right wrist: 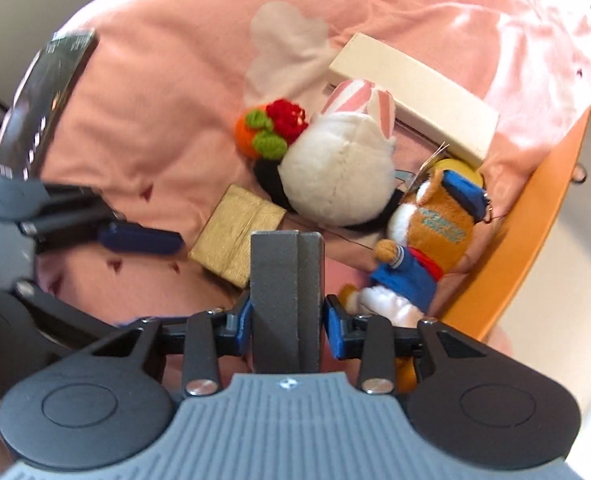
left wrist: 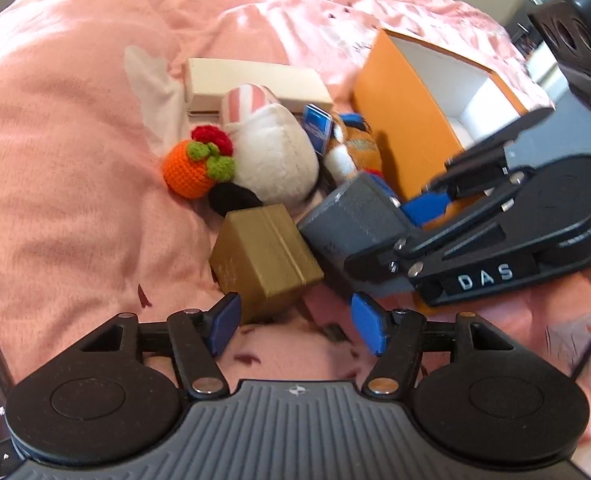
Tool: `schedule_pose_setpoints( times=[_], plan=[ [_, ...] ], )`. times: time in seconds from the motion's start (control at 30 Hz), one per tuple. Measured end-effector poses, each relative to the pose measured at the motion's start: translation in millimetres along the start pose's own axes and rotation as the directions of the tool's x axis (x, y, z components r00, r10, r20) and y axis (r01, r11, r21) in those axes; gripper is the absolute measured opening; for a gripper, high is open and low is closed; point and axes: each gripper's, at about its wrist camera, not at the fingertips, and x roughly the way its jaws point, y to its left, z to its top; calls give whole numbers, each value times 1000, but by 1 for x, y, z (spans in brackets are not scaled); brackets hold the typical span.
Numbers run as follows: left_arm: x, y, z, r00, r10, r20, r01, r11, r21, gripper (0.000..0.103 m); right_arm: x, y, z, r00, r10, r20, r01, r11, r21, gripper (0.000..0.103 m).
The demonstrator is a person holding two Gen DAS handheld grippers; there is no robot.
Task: Organize objects
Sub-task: 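Grasp the gold box with the left tool while the right tool holds the grey box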
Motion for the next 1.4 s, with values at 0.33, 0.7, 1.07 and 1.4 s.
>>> schedule_pose_setpoints(
  times=[0.33, 0.7, 1.07, 1.4],
  plan=[
    [32, -16, 18, 991, 133, 3, -133, 991, 16, 76, 5, -12, 13, 1000, 18, 5, -18, 998, 54, 39],
    [43, -12, 22, 982, 184, -31, -185, 983, -21, 76, 2, -22, 15, 998, 65, -4, -65, 997, 46, 39],
    [25, 1, 28, 978, 197, -67, -203, 974, -96, 70, 5, -28, 24, 999, 37, 1, -37, 999, 38, 40],
    [34, 9, 31, 973, 217, -75, -225, 965, -131, 56, 11, -31, 26, 999, 39, 15, -40, 997, 62, 36]
  ],
)
